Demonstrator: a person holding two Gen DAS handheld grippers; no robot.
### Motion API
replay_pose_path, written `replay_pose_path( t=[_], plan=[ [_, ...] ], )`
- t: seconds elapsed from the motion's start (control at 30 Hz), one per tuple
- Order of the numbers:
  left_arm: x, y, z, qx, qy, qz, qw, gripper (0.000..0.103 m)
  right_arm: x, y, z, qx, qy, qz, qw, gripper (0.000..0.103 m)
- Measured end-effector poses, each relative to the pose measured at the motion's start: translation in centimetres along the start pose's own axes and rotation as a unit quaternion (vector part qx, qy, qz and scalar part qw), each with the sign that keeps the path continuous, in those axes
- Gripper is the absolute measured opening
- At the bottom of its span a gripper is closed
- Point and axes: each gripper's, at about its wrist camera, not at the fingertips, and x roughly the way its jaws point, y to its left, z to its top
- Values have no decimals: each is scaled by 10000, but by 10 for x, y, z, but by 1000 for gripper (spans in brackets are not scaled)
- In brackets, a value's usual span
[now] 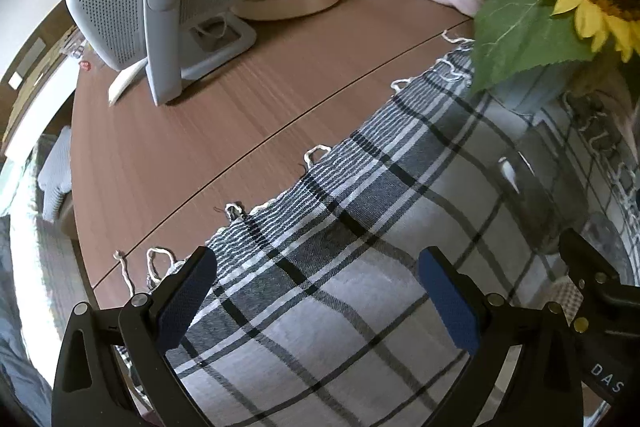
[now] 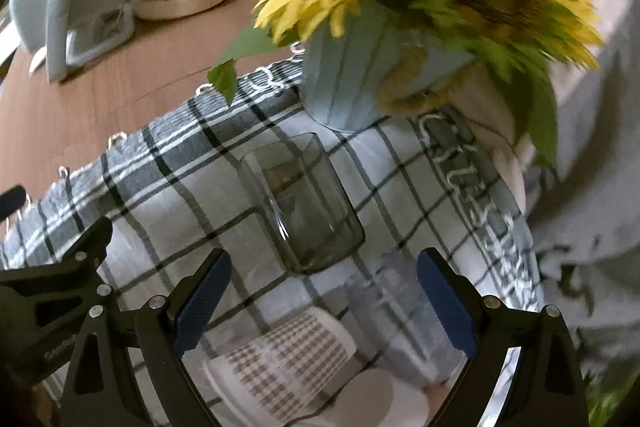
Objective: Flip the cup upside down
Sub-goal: 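Move the right tool toward the clear glass tumbler lying by the vase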
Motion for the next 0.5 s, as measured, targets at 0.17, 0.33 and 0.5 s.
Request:
replay_pose_path(
  t=[0.17, 0.33, 0.5],
  plan=[
    [3, -6, 4, -75, -75, 139, 9998, 102, 18, -6, 8, -177, 27, 288, 9994, 94],
    [15, -6, 12, -152, 77, 161, 9997, 102, 38, -16, 15, 29, 64, 517, 9986, 94],
    [18, -6, 15, -126, 4, 398, 9991, 101, 57, -15, 21, 5, 159, 746, 9971, 94]
  ],
)
